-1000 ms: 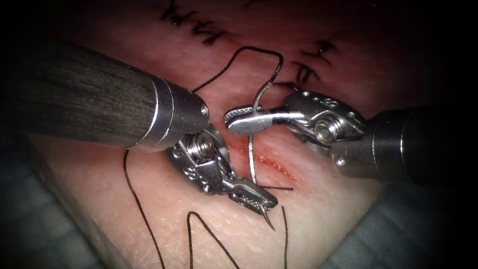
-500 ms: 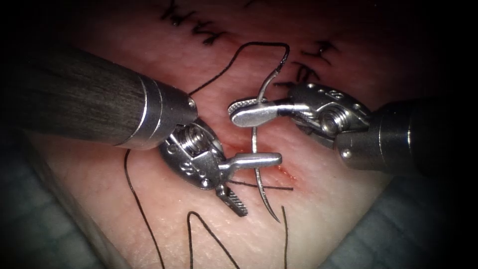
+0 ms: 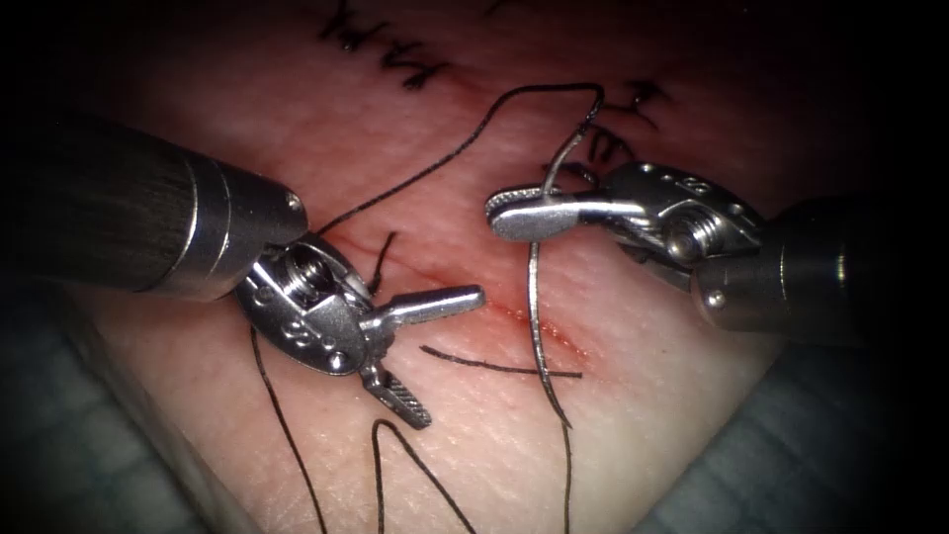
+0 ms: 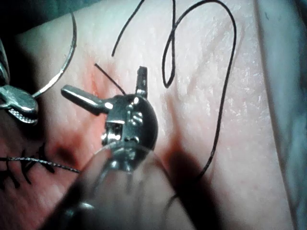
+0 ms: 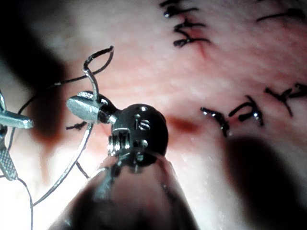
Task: Wound Closure
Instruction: Pass the needle through the target atop of the wound
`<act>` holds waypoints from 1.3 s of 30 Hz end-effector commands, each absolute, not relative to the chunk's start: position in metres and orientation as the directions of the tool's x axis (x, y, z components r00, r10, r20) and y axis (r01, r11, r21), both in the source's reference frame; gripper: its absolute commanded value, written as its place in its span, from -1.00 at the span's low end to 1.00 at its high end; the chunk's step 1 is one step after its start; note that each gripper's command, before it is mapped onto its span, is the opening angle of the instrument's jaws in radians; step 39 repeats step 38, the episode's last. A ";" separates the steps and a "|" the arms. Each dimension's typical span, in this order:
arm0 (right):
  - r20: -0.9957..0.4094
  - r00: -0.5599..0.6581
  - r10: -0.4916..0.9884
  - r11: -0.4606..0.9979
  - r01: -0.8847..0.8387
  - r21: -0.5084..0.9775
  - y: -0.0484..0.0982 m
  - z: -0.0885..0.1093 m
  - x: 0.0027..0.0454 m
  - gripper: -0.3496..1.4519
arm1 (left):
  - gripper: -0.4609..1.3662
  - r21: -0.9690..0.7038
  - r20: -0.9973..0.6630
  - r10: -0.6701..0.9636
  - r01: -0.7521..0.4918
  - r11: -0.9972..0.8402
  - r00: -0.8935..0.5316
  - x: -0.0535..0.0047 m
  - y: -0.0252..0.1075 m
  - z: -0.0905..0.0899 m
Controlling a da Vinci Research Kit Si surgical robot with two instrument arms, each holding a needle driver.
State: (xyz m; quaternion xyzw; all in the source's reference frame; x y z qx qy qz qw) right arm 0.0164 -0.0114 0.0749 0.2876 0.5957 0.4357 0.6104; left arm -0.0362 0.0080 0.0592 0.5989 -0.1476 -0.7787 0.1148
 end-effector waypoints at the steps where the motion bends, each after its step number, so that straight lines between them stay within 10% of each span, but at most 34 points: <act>1: -0.477 -0.094 0.874 0.448 -0.227 0.865 -0.011 0.075 0.0162 -1.00 | 0.64 0.360 -0.901 -0.338 -0.034 -0.932 -0.271 -0.0358 0.008 0.059; 6: -0.477 -0.107 0.872 0.429 -0.303 0.851 -0.011 0.074 0.0151 -1.00 | 0.36 0.265 -0.931 -0.211 -0.153 -0.952 -0.299 -0.0350 0.008 0.060; 17: -0.525 -0.066 0.848 0.423 -0.512 0.748 -0.012 0.074 0.0136 -1.00 | 0.45 0.009 -0.957 0.079 -0.302 -0.953 -0.278 -0.0340 0.009 0.060; 39: -0.553 -0.040 0.833 0.443 -0.553 0.706 -0.013 0.073 0.0131 -1.00 | 0.31 -0.007 -0.964 0.078 -0.269 -0.963 -0.253 -0.0324 0.008 0.060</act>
